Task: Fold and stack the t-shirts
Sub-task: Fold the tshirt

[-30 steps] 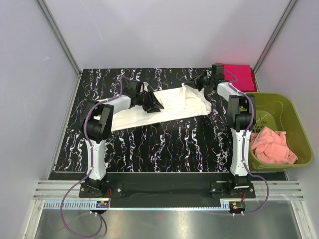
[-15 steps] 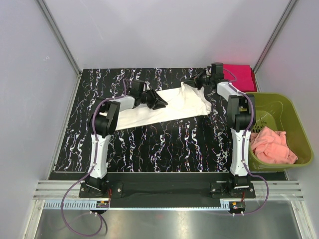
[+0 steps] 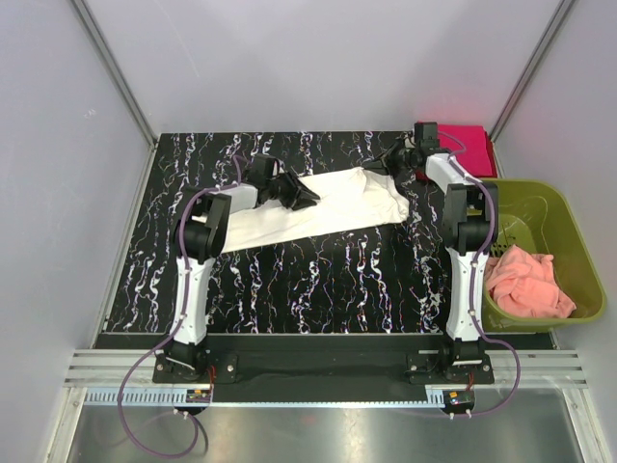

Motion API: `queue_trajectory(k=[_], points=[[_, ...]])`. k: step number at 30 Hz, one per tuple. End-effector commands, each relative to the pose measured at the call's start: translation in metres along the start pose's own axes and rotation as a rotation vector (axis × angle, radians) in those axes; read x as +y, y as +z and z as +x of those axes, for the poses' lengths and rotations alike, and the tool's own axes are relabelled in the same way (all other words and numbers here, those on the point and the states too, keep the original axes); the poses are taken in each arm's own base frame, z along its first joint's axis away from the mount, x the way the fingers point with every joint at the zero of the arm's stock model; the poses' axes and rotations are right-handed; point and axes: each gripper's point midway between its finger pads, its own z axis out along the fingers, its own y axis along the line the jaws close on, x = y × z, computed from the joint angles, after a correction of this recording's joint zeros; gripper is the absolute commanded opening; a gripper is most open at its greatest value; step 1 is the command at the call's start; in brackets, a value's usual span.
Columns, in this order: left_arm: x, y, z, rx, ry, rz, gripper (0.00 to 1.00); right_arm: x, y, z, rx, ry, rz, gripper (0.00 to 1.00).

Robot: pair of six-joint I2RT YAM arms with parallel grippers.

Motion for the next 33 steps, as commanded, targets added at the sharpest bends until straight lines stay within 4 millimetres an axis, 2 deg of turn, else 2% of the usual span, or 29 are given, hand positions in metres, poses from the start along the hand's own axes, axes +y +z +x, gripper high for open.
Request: queue_trajectory(k=[1, 2, 4, 5, 6, 9, 11, 13, 15, 16, 17, 21, 33], points=[[-0.015, -0.002, -0.015, -0.031, 0.029, 0.012, 0.32, -0.001, -0.012, -0.006, -0.023, -0.094, 0.079, 0.03], [-0.027, -0.007, -0.018, -0.043, 0.065, 0.026, 0.34, -0.002, -0.013, -0.005, -0.023, -0.103, 0.089, 0.03], [-0.032, -0.013, -0.007, -0.024, 0.131, -0.004, 0.45, -0.005, -0.016, -0.005, -0.022, -0.128, 0.113, 0.04], [-0.047, -0.025, -0.005, -0.05, 0.177, -0.004, 0.47, -0.006, -0.017, -0.004, -0.02, -0.139, 0.118, 0.04], [-0.051, -0.03, -0.003, -0.062, 0.224, -0.015, 0.49, -0.007, -0.018, -0.004, -0.019, -0.15, 0.128, 0.04], [-0.07, -0.044, 0.016, -0.09, 0.322, -0.016, 0.49, -0.009, -0.019, -0.003, -0.014, -0.163, 0.139, 0.04], [-0.073, -0.043, 0.028, -0.101, 0.358, -0.038, 0.47, -0.008, -0.02, -0.003, -0.014, -0.168, 0.141, 0.04], [-0.08, -0.033, 0.043, -0.086, 0.381, -0.009, 0.4, -0.009, -0.021, -0.003, -0.016, -0.178, 0.145, 0.04], [-0.077, -0.019, 0.052, -0.056, 0.378, -0.018, 0.32, -0.007, -0.022, -0.003, -0.016, -0.187, 0.139, 0.04], [-0.079, -0.012, 0.061, -0.042, 0.383, -0.018, 0.32, -0.008, -0.022, -0.002, -0.013, -0.182, 0.14, 0.04], [-0.072, -0.004, 0.064, -0.03, 0.372, -0.031, 0.32, -0.008, -0.022, -0.001, -0.012, -0.184, 0.137, 0.04], [-0.063, 0.011, 0.076, -0.012, 0.335, -0.062, 0.44, -0.008, -0.022, 0.0, -0.013, -0.184, 0.133, 0.04], [-0.045, 0.033, 0.072, -0.039, 0.318, -0.151, 0.49, -0.01, -0.022, 0.003, -0.002, -0.182, 0.115, 0.04]])
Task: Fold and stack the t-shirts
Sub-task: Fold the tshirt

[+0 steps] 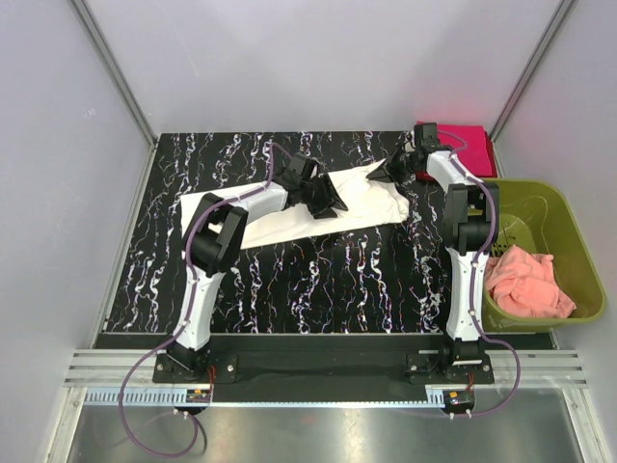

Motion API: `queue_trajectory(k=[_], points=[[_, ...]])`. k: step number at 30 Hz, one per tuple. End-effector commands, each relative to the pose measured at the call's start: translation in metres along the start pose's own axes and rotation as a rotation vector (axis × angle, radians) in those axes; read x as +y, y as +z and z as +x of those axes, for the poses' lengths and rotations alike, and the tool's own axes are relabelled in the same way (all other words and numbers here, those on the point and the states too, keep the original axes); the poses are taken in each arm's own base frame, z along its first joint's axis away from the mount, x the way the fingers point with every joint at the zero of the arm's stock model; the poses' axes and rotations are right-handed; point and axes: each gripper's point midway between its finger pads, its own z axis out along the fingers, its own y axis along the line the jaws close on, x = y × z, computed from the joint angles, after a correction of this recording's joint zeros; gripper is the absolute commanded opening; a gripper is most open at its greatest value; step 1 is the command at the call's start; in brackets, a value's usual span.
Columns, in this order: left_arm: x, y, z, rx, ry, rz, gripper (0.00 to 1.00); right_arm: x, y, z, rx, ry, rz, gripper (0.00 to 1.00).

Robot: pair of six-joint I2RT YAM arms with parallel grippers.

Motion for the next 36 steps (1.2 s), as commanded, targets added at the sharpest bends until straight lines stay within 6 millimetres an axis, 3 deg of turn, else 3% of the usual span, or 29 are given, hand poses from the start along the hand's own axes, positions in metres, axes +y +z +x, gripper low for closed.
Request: queue_trajectory(k=[1, 4, 7, 14, 19, 23, 29, 36], points=[[-0.013, 0.003, -0.017, -0.062, 0.013, 0.019, 0.49, 0.024, -0.014, -0.003, -0.026, -0.058, -0.052, 0.04], [-0.021, 0.006, -0.024, -0.075, 0.011, 0.041, 0.49, 0.022, -0.014, -0.003, -0.023, -0.059, -0.052, 0.04], [-0.013, 0.017, -0.025, -0.056, -0.005, 0.012, 0.49, 0.023, -0.013, -0.003, -0.02, -0.057, -0.057, 0.04], [-0.019, 0.022, -0.029, -0.056, -0.008, 0.03, 0.47, 0.025, -0.013, -0.005, -0.02, -0.051, -0.064, 0.04], [-0.024, 0.014, -0.029, -0.043, -0.006, 0.044, 0.18, 0.022, -0.015, -0.004, -0.019, -0.058, -0.039, 0.03], [-0.011, -0.004, -0.035, -0.011, -0.052, 0.012, 0.01, 0.013, -0.022, -0.002, -0.022, -0.083, 0.025, 0.02], [0.004, -0.03, -0.042, 0.055, -0.089, 0.019, 0.0, 0.001, -0.043, 0.007, -0.038, -0.145, 0.121, 0.0], [0.019, -0.034, -0.038, 0.137, -0.134, 0.04, 0.07, -0.009, -0.054, 0.018, -0.033, -0.143, 0.163, 0.0]])
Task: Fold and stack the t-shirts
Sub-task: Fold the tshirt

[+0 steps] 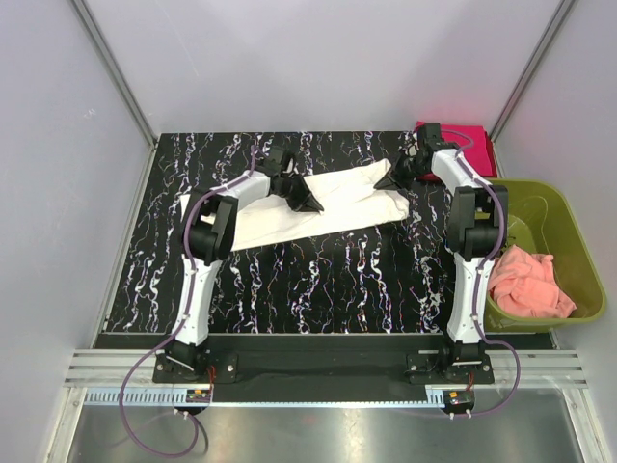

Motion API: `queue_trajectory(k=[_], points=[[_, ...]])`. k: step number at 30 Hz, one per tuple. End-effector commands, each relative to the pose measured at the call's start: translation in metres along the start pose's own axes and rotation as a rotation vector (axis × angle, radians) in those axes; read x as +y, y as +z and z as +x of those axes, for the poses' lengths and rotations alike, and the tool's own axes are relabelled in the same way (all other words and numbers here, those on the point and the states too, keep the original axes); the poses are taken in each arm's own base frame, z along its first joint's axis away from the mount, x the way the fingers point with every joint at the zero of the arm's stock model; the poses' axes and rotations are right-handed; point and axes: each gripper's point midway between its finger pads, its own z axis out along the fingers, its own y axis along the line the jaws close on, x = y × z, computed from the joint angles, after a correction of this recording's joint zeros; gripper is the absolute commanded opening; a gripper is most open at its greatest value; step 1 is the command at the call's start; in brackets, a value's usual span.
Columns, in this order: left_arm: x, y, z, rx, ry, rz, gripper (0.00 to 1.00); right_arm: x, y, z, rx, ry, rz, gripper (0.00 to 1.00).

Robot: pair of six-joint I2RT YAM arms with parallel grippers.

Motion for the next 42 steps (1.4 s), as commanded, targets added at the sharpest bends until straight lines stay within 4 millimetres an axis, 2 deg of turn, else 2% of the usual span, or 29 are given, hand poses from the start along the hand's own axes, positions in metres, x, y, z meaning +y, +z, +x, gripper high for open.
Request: queue_trajectory(k=[1, 7, 12, 15, 18, 19, 20, 22, 23, 24, 27, 29, 31, 32, 33, 35, 36, 37, 38, 39, 40, 42], points=[[-0.028, -0.019, 0.006, 0.048, 0.041, 0.079, 0.07, 0.005, -0.025, -0.004, -0.05, -0.056, 0.024, 0.0], [-0.028, -0.017, 0.006, 0.076, 0.039, 0.098, 0.16, -0.008, -0.011, -0.004, -0.026, -0.056, 0.047, 0.0], [-0.033, -0.016, 0.006, 0.089, 0.053, 0.12, 0.23, -0.016, -0.008, -0.008, -0.031, -0.068, 0.085, 0.0], [-0.031, -0.017, 0.008, 0.093, 0.06, 0.11, 0.3, -0.023, -0.007, -0.007, -0.025, -0.067, 0.111, 0.01], [-0.022, -0.022, 0.011, 0.095, 0.073, 0.059, 0.41, -0.033, -0.005, -0.002, -0.006, -0.053, 0.159, 0.03], [-0.018, -0.026, 0.014, 0.101, 0.084, 0.037, 0.43, -0.036, -0.006, -0.002, -0.004, -0.051, 0.176, 0.05], [-0.02, -0.034, 0.013, 0.086, 0.101, 0.025, 0.43, -0.034, -0.008, -0.004, -0.009, -0.057, 0.183, 0.13], [-0.014, -0.043, 0.01, 0.047, 0.137, -0.033, 0.43, -0.036, -0.013, -0.007, -0.014, -0.061, 0.209, 0.17], [-0.019, -0.052, 0.005, 0.008, 0.164, -0.047, 0.43, -0.034, -0.016, -0.008, -0.02, -0.068, 0.212, 0.2], [-0.02, -0.057, 0.003, -0.008, 0.177, -0.061, 0.43, -0.034, -0.019, -0.01, -0.033, -0.071, 0.225, 0.27], [-0.031, -0.075, -0.006, -0.077, 0.233, -0.091, 0.42, -0.026, -0.031, -0.021, -0.087, -0.093, 0.236, 0.38], [-0.047, -0.083, -0.01, -0.114, 0.27, -0.049, 0.41, -0.013, -0.037, -0.026, -0.117, -0.117, 0.223, 0.39], [-0.062, -0.082, -0.013, -0.131, 0.293, 0.013, 0.41, 0.001, -0.033, -0.026, -0.121, -0.135, 0.168, 0.4], [-0.069, -0.078, -0.009, -0.099, 0.292, 0.064, 0.41, 0.007, -0.03, -0.024, -0.112, -0.136, 0.139, 0.4], [-0.073, -0.075, -0.008, -0.088, 0.289, 0.099, 0.4, 0.025, -0.021, -0.017, -0.089, -0.143, 0.069, 0.39], [-0.087, -0.064, -0.006, -0.054, 0.271, 0.204, 0.39, 0.034, -0.006, -0.008, -0.047, -0.129, 0.013, 0.34], [-0.09, -0.061, -0.005, -0.046, 0.264, 0.231, 0.38, 0.052, 0.001, -0.004, -0.034, -0.116, -0.061, 0.31], [-0.1, -0.057, -0.007, -0.058, 0.273, 0.285, 0.37, 0.052, 0.009, 0.002, -0.012, -0.088, -0.086, 0.24], [-0.1, -0.052, -0.005, -0.041, 0.267, 0.305, 0.36, 0.057, 0.016, 0.004, 0.0, -0.024, -0.123, 0.2], [-0.102, -0.048, -0.004, -0.034, 0.252, 0.323, 0.35, 0.074, 0.019, -0.001, -0.015, -0.037, -0.214, 0.17], [-0.101, -0.04, -0.006, -0.034, 0.256, 0.335, 0.34, 0.07, 0.029, 0.003, 0.001, -0.005, -0.231, 0.11], [-0.099, -0.032, -0.005, -0.019, 0.246, 0.346, 0.34, 0.082, 0.036, -0.004, -0.006, 0.038, -0.308, 0.06]])
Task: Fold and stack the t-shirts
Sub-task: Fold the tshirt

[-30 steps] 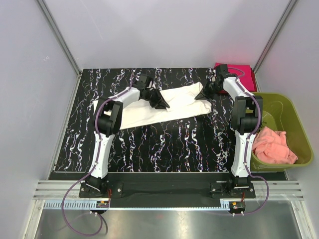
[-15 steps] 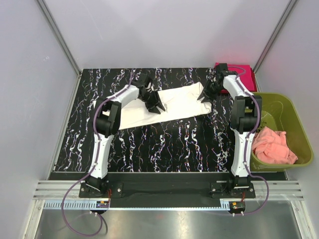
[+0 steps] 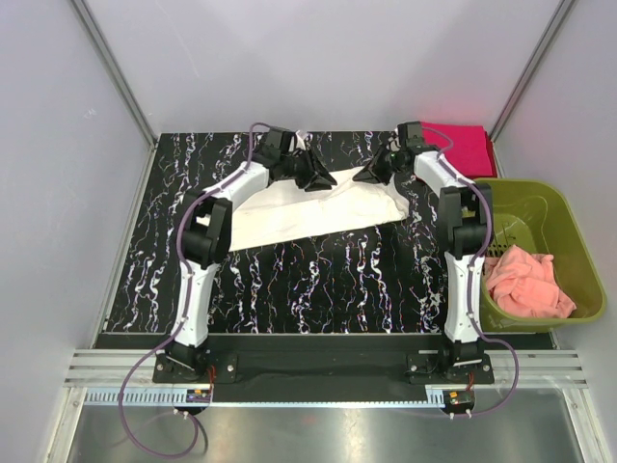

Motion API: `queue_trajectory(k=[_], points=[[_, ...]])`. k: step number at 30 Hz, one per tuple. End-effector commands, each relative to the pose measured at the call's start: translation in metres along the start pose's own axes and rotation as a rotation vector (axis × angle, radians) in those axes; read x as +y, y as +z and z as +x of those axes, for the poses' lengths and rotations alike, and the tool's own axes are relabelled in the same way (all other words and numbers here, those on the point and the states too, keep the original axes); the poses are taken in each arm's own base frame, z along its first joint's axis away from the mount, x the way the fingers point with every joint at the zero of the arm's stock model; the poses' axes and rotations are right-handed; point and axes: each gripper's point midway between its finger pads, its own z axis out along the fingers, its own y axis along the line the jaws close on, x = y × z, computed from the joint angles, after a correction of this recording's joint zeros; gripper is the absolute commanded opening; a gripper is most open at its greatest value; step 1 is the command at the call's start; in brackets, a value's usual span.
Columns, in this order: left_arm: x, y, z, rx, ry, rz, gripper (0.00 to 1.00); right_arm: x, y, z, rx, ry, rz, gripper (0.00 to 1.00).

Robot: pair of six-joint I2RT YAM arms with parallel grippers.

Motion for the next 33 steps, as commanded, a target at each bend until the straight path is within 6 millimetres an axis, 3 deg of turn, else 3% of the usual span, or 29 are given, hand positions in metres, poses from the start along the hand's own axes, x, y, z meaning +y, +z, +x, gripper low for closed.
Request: queue_trajectory(k=[1, 5, 12, 16, 18, 24, 27, 30, 31, 33], points=[[-0.006, 0.02, 0.002, 0.029, -0.006, 0.112, 0.33, 0.032, 0.02, -0.008, 0.008, 0.082, -0.211, 0.04], [0.01, 0.029, 0.006, 0.038, -0.028, 0.094, 0.32, 0.017, 0.042, -0.008, 0.033, 0.146, -0.216, 0.0], [0.034, 0.047, 0.002, 0.031, -0.015, 0.063, 0.32, 0.004, 0.062, -0.016, -0.013, 0.154, -0.281, 0.0], [0.061, 0.059, -0.007, 0.02, -0.022, 0.035, 0.32, -0.021, 0.077, -0.022, -0.039, 0.171, -0.277, 0.0], [0.071, 0.06, -0.01, 0.019, -0.03, 0.029, 0.32, -0.031, 0.077, -0.031, -0.07, 0.181, -0.279, 0.0], [0.1, 0.053, -0.01, 0.026, -0.023, -0.041, 0.33, -0.06, 0.078, -0.029, -0.071, 0.179, -0.205, 0.0], [0.093, 0.047, -0.014, 0.028, 0.011, -0.052, 0.36, -0.058, 0.074, -0.03, -0.052, 0.154, -0.167, 0.0], [0.065, 0.036, -0.019, 0.022, 0.044, -0.027, 0.45, -0.052, 0.065, -0.032, -0.048, 0.128, -0.129, 0.01], [0.043, 0.027, -0.025, 0.003, 0.072, 0.003, 0.47, -0.046, 0.06, -0.037, -0.059, 0.111, -0.131, 0.01], [0.02, 0.015, -0.026, 0.003, 0.095, 0.036, 0.52, -0.041, 0.05, -0.039, -0.059, 0.084, -0.094, 0.02]])
